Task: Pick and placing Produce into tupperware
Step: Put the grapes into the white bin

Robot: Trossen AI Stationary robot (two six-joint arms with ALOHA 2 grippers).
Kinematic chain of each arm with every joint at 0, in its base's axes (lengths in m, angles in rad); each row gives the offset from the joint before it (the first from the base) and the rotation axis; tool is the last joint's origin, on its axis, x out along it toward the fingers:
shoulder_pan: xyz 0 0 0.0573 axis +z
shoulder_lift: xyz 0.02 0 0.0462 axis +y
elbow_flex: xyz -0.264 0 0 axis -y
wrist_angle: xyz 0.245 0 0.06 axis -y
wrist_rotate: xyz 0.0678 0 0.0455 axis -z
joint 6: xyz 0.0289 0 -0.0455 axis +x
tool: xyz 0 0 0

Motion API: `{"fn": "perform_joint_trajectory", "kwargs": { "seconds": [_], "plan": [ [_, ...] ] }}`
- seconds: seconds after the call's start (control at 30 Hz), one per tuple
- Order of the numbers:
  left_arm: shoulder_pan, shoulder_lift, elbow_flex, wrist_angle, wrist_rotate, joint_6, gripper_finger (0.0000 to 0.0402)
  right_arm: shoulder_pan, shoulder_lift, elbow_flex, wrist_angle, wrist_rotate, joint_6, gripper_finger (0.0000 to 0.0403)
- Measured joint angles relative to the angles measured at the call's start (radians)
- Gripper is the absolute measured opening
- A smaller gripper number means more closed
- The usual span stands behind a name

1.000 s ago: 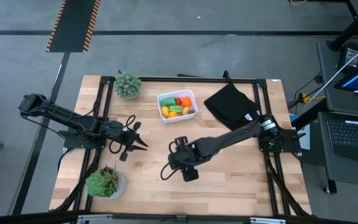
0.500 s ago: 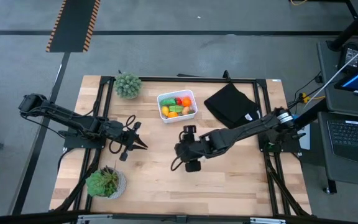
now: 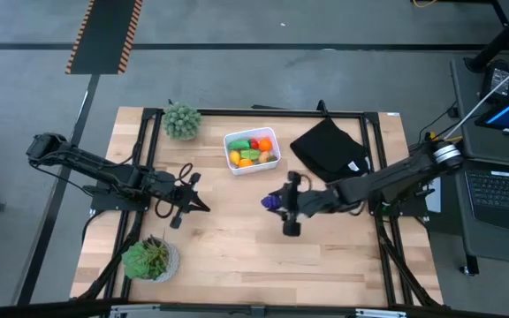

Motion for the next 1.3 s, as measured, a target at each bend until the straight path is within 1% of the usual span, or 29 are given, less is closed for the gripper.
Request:
{"fn": "perform_joint_trajectory", "kwargs": {
  "seconds": [0.1, 0.23, 0.37, 0.43, 0.53, 0.67, 0.87, 1.1, 1.3],
  "plan": [
    [0.0, 0.0, 0.0, 0.007, -0.009, 0.001, 0.0008, -0.008, -0.086, -0.07, 0.069, 0.001, -0.019, 0.0213],
    [0.001, 0.0, 0.0, 0.017, -0.019, 0.002, 0.002, -0.015, -0.189, -0.13, 0.138, 0.0, -0.092, 0.021],
    [0.014, 0.0, 0.0, 0.018, -0.03, 0.003, 0.003, -0.023, -0.262, -0.201, 0.211, 0.001, -0.134, 0.021],
    [0.023, 0.0, 0.0, 0.02, -0.032, 0.008, 0.0035, -0.032, -0.282, -0.242, 0.278, 0.028, -0.148, 0.021],
    [0.036, 0.0, 0.0, 0.025, -0.032, 0.026, 0.0042, -0.055, -0.293, -0.308, 0.366, 0.087, -0.151, 0.021],
    [0.054, 0.0, 0.0, 0.026, -0.033, 0.026, 0.005, -0.098, -0.293, -0.376, 0.48, 0.101, -0.136, 0.021],
    [0.074, 0.0, 0.0, 0.028, -0.032, 0.027, 0.0061, -0.162, -0.293, -0.415, 0.509, 0.191, -0.071, 0.021],
    [0.099, 0.0, 0.0, 0.029, -0.032, 0.055, 0.0072, -0.224, -0.293, -0.416, 0.509, 0.186, -0.069, 0.021],
    [0.118, 0.0, 0.0, 0.029, -0.031, 0.081, 0.008, -0.297, -0.291, -0.416, 0.515, 0.096, -0.042, 0.021]
  ]
}}
